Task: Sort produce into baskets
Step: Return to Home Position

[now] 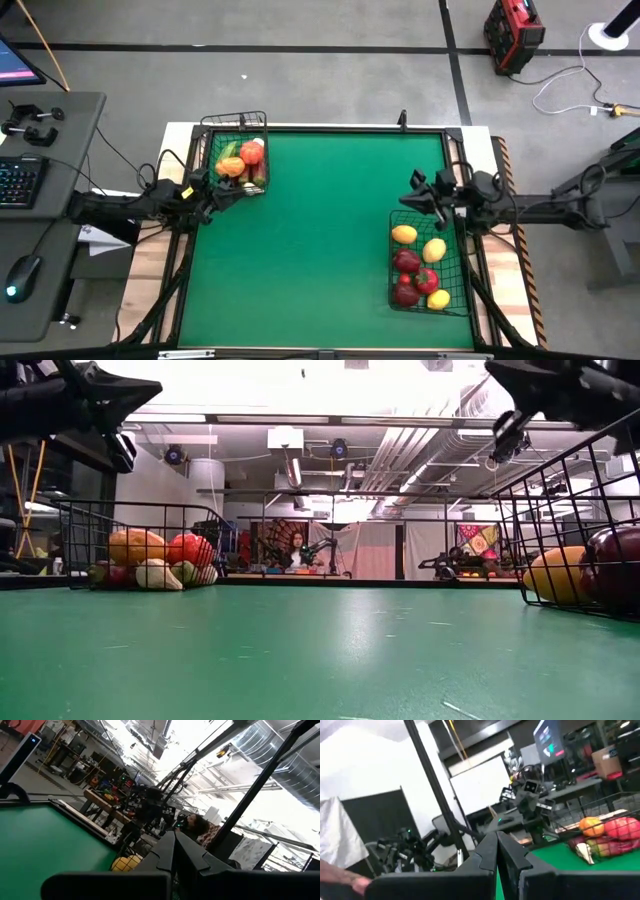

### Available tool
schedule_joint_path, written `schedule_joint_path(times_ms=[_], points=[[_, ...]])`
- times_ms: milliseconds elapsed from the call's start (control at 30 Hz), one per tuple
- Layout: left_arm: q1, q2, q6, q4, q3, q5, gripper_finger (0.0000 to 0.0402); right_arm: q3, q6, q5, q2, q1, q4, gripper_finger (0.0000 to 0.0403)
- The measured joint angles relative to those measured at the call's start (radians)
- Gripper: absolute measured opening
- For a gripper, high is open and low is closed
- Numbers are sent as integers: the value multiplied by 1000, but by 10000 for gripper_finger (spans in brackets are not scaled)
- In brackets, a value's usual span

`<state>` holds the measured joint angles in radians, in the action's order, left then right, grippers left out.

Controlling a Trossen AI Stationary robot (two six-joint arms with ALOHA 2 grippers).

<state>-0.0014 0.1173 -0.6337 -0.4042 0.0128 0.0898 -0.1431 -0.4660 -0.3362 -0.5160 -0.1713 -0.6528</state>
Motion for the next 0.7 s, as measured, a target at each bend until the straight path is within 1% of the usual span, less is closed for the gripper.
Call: schedule_joint_path(times_ms=[133,233,333,533,700], points=[[0,0,0,0,0,0,0,75,3,71,62,23,-38,0],[0,0,0,0,0,0,0,125,44,102,98,34,-47,0],[0,0,0,0,0,-1,0,131,81,104,115,35,64,0],[0,0,0,4,0,-1,0,130,17,105,111,35,230,0],[0,0,0,5,0,-1,0,127,23,111,111,34,377,0]])
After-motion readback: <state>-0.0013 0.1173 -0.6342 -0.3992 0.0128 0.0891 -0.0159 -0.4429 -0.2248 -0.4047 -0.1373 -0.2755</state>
